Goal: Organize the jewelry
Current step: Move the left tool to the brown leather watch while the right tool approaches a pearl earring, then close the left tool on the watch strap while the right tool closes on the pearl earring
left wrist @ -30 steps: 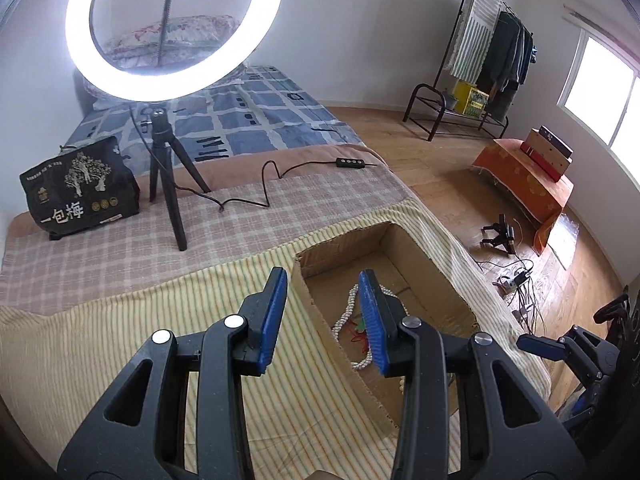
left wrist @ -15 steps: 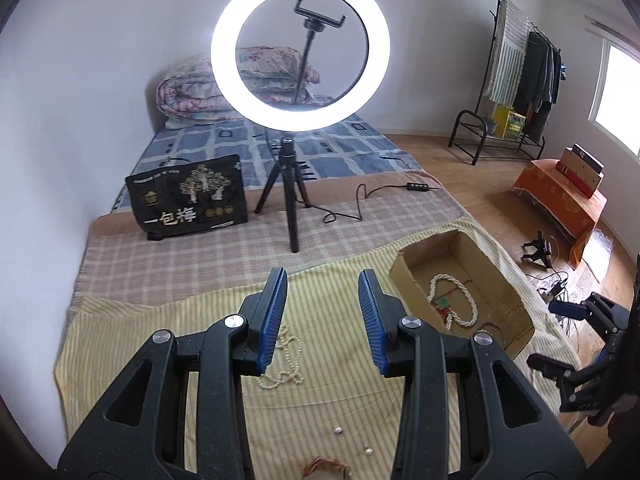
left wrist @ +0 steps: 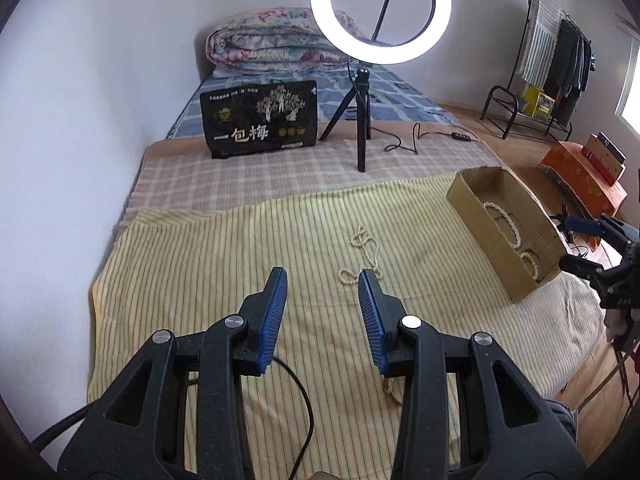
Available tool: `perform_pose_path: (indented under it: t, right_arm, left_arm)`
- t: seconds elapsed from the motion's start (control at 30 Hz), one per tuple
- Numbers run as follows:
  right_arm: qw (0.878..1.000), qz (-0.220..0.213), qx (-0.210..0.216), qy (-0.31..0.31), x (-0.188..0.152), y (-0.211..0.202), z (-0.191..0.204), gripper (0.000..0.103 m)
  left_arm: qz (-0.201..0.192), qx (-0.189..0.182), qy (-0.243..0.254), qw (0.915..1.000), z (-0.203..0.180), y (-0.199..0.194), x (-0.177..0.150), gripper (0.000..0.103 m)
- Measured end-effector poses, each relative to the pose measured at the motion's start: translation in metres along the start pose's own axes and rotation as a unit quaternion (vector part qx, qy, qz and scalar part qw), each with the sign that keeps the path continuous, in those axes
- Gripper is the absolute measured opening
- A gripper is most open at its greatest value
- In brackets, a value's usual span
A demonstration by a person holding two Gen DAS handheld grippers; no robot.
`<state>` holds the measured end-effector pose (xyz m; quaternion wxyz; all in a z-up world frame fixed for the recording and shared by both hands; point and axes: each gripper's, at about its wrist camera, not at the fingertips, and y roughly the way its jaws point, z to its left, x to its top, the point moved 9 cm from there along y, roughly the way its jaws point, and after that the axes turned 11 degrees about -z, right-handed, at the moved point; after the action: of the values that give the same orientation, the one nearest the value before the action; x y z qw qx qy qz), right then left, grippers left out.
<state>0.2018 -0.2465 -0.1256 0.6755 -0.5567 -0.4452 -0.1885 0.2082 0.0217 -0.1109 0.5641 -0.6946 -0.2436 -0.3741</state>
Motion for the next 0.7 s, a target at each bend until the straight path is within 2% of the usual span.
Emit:
perform_pose_path:
  t: [0.13, 0.43, 0.5, 0.7]
  right_arm:
    - [0.999, 0.027, 0.034, 0.003, -0.007, 0.016, 0.018, 0.080]
    - [0.989, 0.096, 0.108, -0.011, -0.031, 0.060, 0.060, 0.048]
    - [0.986, 0.113, 0.122, -0.017, -0.038, 0.070, 0.069, 0.037]
    - [0.977, 0.153, 0.148, -0.031, -0.059, 0.098, 0.088, 0.025]
  left_arm:
    - [0.029, -0.021, -0.017, 0.9992, -0.002, 0.000, -0.033, 0.037]
    - [0.074, -0.067, -0.018, 0.9948, -0.035, 0.012, -0.079, 0.037]
    - [0.083, -0.074, -0.014, 0.9937, -0.041, 0.017, -0.088, 0.037]
    - [0.111, -0.084, -0.015, 0.9901, -0.049, 0.035, -0.112, 0.037]
